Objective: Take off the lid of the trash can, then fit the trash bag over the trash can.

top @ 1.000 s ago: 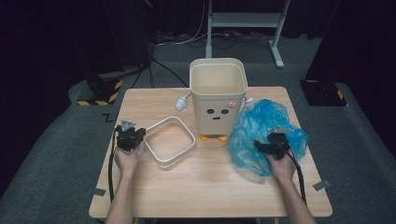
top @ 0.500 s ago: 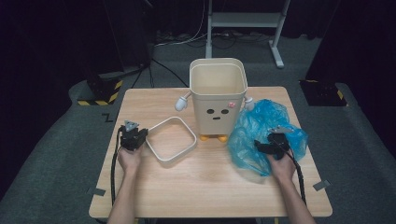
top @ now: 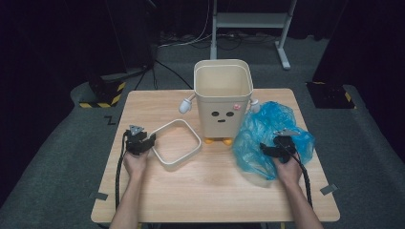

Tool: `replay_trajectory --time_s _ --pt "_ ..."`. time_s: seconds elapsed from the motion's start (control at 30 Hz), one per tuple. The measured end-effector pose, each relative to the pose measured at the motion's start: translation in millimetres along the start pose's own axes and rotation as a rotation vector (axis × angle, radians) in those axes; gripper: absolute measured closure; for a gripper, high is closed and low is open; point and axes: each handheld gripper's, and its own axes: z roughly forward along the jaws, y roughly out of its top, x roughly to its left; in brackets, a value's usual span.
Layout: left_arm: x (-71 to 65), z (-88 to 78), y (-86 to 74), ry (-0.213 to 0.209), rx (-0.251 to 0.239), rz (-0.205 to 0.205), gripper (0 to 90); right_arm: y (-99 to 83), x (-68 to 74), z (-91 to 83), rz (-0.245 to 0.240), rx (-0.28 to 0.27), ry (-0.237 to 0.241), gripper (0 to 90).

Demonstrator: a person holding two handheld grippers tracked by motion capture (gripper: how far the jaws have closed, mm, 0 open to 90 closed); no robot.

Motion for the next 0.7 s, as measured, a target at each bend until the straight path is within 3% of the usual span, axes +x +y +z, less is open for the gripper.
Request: replay_trajectory --time_s 0.2,0.27,0.43,0.7 --pt "-9.0 7.0 2.4 0.051 0.080 0.069 42.8 0.1 0.1 0.1 0.001 0.000 -0.001 26.6" --pt "-10.4 7.5 2.5 0.051 0.081 0.078 42.0 0.1 0.1 0.1 0.001 0.000 -0.001 26.6" --pt "-4.7 8.7 3.3 0.033 0.091 0.023 37.9 0.2 0.1 0.2 0.000 0.000 -0.001 26.6" --pt "-5.7 9.0 3.4 0.032 0.093 0.027 36.7 0.5 -0.2 0.7 0.014 0.006 -0.012 23.0"
